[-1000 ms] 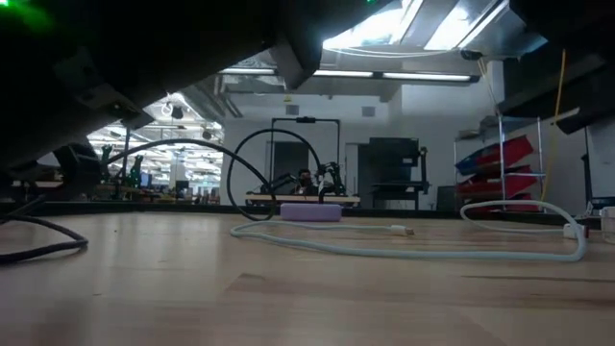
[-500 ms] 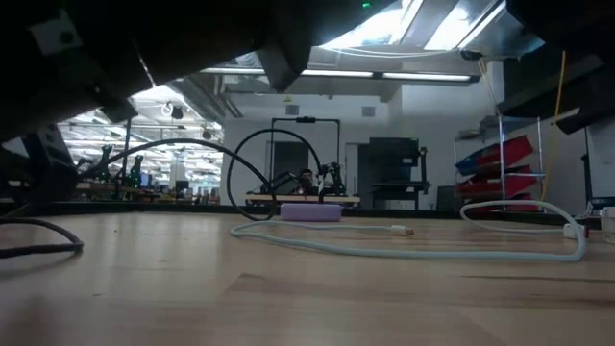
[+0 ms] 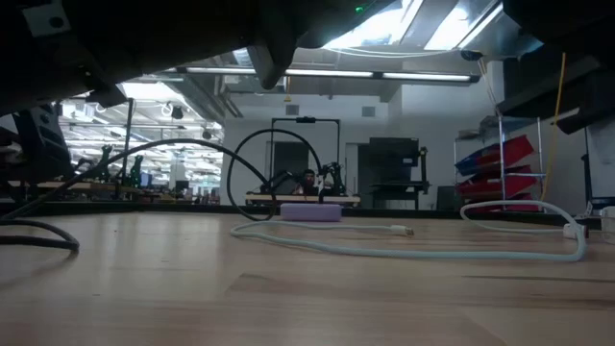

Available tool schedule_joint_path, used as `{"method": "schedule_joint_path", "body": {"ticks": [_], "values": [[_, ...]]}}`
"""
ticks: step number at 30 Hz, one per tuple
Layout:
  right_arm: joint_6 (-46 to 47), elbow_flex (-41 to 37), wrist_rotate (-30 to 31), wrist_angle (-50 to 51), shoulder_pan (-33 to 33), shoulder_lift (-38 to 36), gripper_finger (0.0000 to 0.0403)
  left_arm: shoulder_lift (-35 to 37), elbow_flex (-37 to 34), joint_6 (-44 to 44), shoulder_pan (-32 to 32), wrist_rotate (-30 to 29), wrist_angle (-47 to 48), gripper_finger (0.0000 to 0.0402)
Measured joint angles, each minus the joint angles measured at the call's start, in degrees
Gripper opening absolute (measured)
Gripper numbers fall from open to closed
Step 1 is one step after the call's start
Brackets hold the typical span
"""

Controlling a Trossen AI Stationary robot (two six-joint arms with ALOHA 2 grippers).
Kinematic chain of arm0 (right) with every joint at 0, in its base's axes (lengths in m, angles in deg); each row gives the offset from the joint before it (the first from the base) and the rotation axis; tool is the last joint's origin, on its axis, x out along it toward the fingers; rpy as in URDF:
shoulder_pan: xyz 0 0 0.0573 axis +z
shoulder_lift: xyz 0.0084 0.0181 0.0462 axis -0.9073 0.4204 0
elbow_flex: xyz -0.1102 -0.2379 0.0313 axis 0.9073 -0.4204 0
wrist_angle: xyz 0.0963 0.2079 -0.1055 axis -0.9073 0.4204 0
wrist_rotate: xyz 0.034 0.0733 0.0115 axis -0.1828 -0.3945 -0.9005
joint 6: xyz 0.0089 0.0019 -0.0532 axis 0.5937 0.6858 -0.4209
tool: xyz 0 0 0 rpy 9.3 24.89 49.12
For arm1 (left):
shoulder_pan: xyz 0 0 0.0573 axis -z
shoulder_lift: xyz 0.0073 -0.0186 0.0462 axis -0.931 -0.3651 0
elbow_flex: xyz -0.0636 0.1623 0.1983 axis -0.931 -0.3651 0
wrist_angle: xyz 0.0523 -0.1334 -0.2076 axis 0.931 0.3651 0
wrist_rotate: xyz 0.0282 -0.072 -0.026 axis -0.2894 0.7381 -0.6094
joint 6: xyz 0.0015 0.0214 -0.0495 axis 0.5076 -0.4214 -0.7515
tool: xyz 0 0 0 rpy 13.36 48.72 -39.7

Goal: Insert USB
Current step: Remove the black usb cable from the white outlet extension

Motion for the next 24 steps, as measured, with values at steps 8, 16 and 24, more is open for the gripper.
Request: {"method": "schedule_joint_path", "body": {"ticks": [8,16,24], "values": [[-3.1,1.87,3.82,34.31,-1.11,-8.23,0.0,0.04,0.13,-0.87,-0.05,-1.65,-1.17,0.0337],[-5.24,1.74,2.54,37.64,1.27,-9.55,0.0,-0.02,0.09,-1.14,0.17,-2.6,-1.14,0.0337],[-13.3,1.74,4.23,39.86,0.99,-9.73,0.0,-0.11,0.57,-0.24,0.74,-5.6,-0.48,0.0337]]}}
